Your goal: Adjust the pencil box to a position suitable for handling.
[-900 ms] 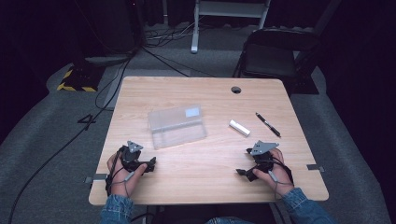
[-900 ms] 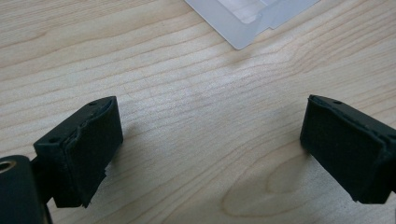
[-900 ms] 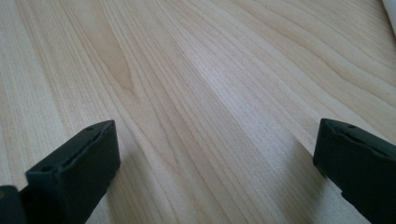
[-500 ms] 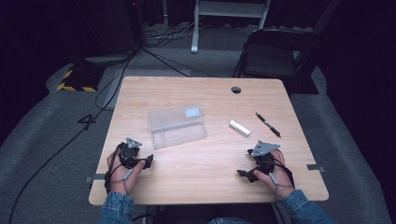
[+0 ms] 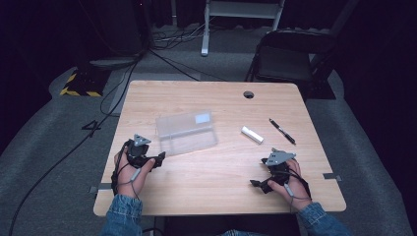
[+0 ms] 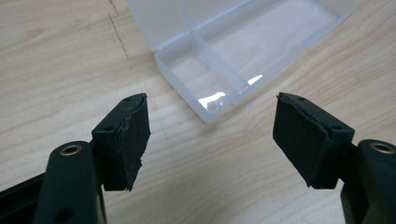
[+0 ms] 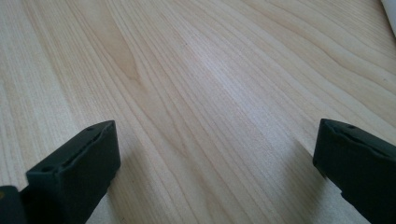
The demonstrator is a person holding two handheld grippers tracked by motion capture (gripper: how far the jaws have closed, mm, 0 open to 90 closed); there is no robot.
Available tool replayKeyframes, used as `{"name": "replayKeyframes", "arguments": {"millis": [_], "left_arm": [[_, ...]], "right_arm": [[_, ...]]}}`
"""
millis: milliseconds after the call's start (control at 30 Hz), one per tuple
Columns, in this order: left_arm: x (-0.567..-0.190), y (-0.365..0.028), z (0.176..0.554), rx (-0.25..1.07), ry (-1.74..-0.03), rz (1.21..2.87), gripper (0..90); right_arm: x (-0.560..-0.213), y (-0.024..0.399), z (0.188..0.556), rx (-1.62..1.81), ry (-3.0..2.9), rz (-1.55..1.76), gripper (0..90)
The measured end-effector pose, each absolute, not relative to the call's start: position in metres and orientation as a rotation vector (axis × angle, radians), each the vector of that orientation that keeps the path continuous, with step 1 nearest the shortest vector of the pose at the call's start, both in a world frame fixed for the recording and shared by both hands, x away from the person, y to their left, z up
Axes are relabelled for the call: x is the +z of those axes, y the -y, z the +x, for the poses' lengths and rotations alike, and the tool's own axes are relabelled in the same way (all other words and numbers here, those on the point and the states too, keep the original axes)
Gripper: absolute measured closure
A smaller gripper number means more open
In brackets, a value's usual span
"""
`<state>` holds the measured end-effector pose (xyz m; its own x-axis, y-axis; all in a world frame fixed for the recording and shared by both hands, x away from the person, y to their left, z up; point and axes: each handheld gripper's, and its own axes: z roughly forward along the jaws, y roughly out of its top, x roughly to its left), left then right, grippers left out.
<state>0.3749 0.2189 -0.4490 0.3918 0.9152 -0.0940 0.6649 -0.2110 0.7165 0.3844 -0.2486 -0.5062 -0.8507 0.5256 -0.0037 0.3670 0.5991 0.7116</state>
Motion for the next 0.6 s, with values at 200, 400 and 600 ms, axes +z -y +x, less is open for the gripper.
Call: {"name": "replayKeyframes", "arguments": {"millis": [200,400,600], "left_arm": [[-0.445,-0.221,0.389,0.484,-1.345,1.946,27.5],[-0.446,-0.219,0.405,0.48,-1.332,1.934,27.9],[-0.452,-0.216,0.419,0.467,-1.332,1.954,28.4]], "right_arm": [[-0.506,0.249,0.384,1.091,-2.613,0.74,0.7],[-0.506,0.249,0.384,1.09,-2.615,0.737,0.7],[-0.506,0.249,0.384,1.09,-2.615,0.736,0.7]]}}
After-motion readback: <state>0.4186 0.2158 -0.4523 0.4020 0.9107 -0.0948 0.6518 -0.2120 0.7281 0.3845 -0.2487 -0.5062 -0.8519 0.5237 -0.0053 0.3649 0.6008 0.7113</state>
